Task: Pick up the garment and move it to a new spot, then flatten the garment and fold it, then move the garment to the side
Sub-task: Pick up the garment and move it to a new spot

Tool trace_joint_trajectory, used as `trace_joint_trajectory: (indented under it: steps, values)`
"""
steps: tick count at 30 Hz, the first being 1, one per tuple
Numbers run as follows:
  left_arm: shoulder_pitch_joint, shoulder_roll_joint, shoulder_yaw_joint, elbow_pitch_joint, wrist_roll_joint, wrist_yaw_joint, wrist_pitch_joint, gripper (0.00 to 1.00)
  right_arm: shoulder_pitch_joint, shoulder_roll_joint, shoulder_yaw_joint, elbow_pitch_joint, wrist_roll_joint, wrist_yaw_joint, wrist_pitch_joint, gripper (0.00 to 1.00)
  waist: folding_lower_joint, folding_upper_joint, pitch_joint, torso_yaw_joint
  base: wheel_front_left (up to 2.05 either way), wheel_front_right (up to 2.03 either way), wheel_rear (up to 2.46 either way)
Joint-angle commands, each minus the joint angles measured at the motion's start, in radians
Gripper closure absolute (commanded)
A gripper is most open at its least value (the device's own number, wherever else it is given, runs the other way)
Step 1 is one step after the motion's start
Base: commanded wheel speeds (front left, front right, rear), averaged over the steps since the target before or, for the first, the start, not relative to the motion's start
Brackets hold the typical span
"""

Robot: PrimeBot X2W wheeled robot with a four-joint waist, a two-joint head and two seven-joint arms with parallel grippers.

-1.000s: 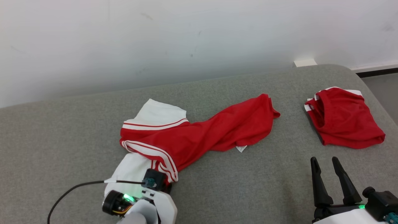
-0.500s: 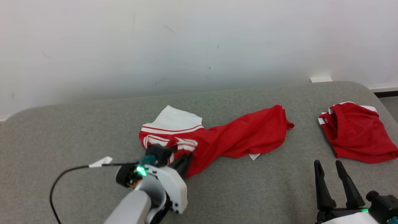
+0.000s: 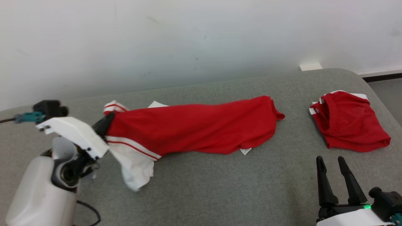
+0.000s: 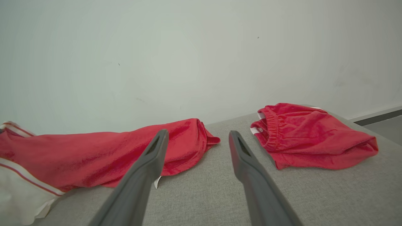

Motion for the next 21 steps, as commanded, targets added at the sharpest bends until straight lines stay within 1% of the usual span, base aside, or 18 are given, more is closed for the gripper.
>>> trace_joint_trajectory:
  steps: [1, 3, 4, 6, 8, 9, 10, 11, 12, 13, 17, 21]
  values:
    - [-0.011, 0.018, 0.038, 0.064, -0.047, 0.002, 0.016, 1.0, -0.021, 0.0, 0.005, 0.005, 0.003, 0.0, -0.003, 0.0, -0.0001, 0.0, 0.027, -0.029, 0.0, 0.0, 0.0]
    - [-0.019, 0.055, 0.082, 0.148, -0.07, 0.005, 0.012, 1.0, -0.035, -0.003, 0.014, 0.011, 0.005, 0.0, -0.003, 0.0, -0.0001, 0.0, 0.044, -0.048, 0.0, 0.0, 0.0]
    - [-0.021, 0.08, 0.093, 0.191, -0.065, 0.005, 0.002, 1.0, -0.042, -0.003, 0.017, 0.014, 0.006, 0.0, -0.003, 0.0, -0.0001, 0.0, 0.051, -0.056, 0.0, 0.0, 0.0]
    - [-0.028, 0.111, 0.103, 0.26, -0.047, 0.007, -0.034, 1.0, -0.055, -0.003, 0.02, 0.014, 0.009, 0.0, -0.003, 0.0, -0.0001, 0.0, 0.064, -0.069, 0.0, 0.0, 0.0]
    - [-0.044, 0.122, 0.118, 0.32, -0.043, 0.004, -0.087, 1.0, -0.062, -0.004, 0.019, 0.015, 0.011, 0.0, -0.003, 0.0, -0.0001, 0.0, 0.072, -0.075, 0.0, 0.0, 0.0]
    - [-0.049, 0.126, 0.122, 0.346, -0.042, 0.001, -0.114, 0.98, -0.062, -0.006, 0.019, 0.015, 0.01, 0.0, -0.003, 0.0, -0.0001, 0.0, 0.074, -0.076, 0.0, 0.0, 0.0]
    - [-0.057, 0.134, 0.12, 0.368, -0.031, -0.004, -0.138, 0.88, -0.064, -0.007, 0.019, 0.015, 0.009, 0.0, -0.003, 0.0, -0.0001, 0.0, 0.076, -0.075, 0.0, 0.0, 0.0]
    - [-0.066, 0.141, 0.111, 0.383, -0.019, -0.009, -0.161, 0.59, -0.067, -0.006, 0.021, 0.015, 0.007, 0.0, -0.003, 0.0, -0.0001, 0.0, 0.079, -0.073, 0.0, 0.0, 0.0]
    - [-0.072, 0.143, 0.105, 0.403, -0.019, -0.014, -0.181, 0.15, -0.071, -0.006, 0.025, 0.016, 0.004, 0.0, -0.003, 0.0, -0.0001, 0.0, 0.079, -0.07, 0.0, 0.0, 0.0]
    - [-0.076, 0.14, 0.097, 0.421, -0.018, -0.019, -0.194, 0.0, -0.075, -0.007, 0.029, 0.017, 0.001, 0.0, -0.003, 0.0, -0.0001, 0.0, 0.078, -0.066, 0.0, 0.0, 0.0]
    - [-0.109, 0.129, 0.065, 0.451, -0.023, -0.032, -0.259, 0.0, -0.082, -0.01, 0.041, 0.02, 0.0, 0.0, -0.003, 0.0, -0.0001, 0.0, 0.064, -0.04, 0.0, 0.0, 0.0]
    - [-0.119, 0.141, -0.015, 0.415, 0.005, -0.032, -0.322, 0.0, -0.072, -0.017, 0.042, 0.025, -0.002, 0.0, -0.003, 0.0, -0.0001, 0.0, 0.04, -0.003, 0.0, 0.0, 0.0]
